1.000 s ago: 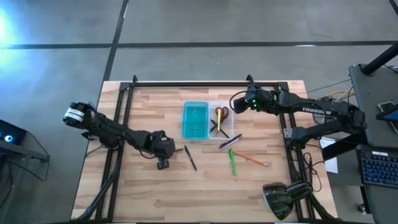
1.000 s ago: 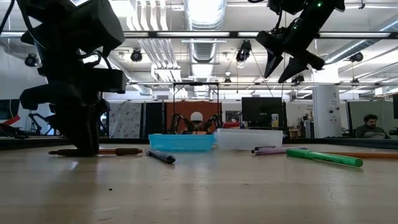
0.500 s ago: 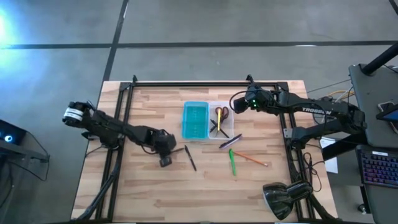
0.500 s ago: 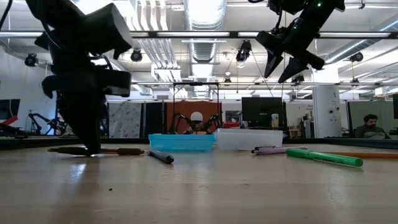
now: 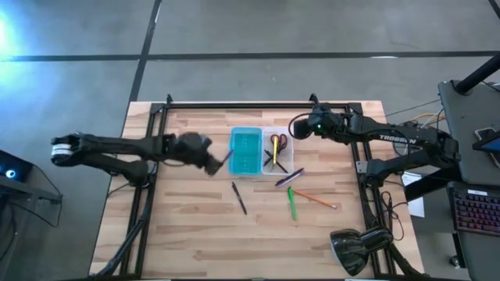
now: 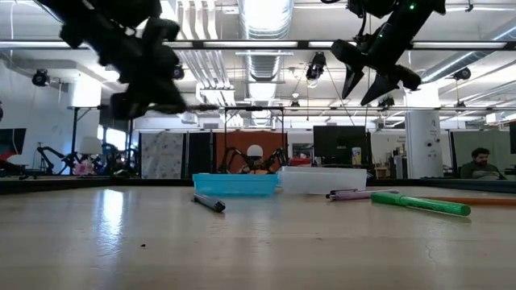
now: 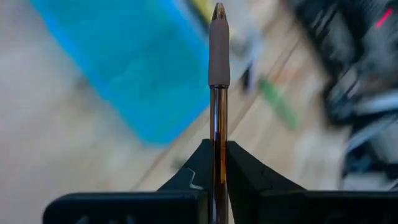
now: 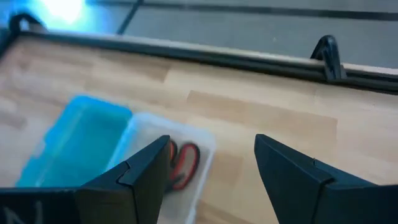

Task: Pick & place school supplies into a supply box
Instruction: Put the brown pen into the supply box

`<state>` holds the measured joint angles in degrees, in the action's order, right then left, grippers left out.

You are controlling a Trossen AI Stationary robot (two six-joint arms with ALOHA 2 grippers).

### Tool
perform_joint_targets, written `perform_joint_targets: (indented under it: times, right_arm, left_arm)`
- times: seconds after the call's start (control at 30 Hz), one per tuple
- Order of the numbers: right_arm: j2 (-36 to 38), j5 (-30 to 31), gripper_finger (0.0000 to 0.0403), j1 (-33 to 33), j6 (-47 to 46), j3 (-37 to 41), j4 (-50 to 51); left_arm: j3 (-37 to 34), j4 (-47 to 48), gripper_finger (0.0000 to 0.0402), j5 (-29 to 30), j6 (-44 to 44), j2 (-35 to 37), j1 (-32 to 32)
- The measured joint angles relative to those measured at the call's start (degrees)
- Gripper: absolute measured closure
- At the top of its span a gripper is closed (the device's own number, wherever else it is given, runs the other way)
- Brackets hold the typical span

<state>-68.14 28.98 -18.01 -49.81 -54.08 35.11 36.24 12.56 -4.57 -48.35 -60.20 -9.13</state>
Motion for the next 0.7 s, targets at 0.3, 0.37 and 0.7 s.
perform_joint_targets:
  times: [0.3,0.37,0.7]
  right_arm:
    - [0.00,0.99,0.0179,-0.58,-1.86,0.00,-6.39]
    - [0.00,1.00,0.0179,-0.58,-1.97,0.00,-6.48]
    - [0.18,0.96,0.0179,-0.54,-2.68,0.00,-6.55]
  left_arm:
    - [1.73,-35.62,0.0395,-9.95,-14.53,-17.14,-11.84]
    - [4.46,-41.62,0.0395,-10.01,-17.53,-23.33,-12.18]
    - [25.29,-40.88,0.0394,-9.63,-21.03,-47.19,-10.49]
